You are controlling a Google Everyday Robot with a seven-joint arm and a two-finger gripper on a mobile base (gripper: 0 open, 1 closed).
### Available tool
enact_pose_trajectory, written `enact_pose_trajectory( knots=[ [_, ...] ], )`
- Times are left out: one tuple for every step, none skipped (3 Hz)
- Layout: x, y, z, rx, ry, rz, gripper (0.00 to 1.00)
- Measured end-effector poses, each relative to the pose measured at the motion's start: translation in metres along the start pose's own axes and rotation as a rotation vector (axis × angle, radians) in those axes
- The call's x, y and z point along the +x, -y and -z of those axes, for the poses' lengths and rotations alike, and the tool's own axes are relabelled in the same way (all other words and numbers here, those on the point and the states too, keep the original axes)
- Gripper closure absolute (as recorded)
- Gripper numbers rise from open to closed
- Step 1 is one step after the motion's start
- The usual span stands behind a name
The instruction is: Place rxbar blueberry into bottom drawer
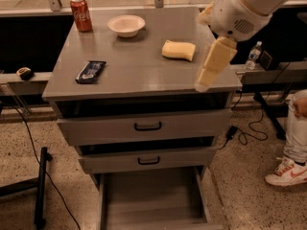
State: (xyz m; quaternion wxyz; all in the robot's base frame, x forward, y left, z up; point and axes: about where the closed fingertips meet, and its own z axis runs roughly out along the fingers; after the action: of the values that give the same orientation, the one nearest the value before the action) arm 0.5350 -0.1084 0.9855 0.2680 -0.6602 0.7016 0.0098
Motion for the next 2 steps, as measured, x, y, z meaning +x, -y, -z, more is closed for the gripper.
enact_pose_trajectory(
  knots=[
    [-0.055,0.04,-0.025,0.024,0.15,-0.016,0.0],
    [-0.121,0.062,-0.076,-0.006,0.302,-0.101,0.0]
  ],
)
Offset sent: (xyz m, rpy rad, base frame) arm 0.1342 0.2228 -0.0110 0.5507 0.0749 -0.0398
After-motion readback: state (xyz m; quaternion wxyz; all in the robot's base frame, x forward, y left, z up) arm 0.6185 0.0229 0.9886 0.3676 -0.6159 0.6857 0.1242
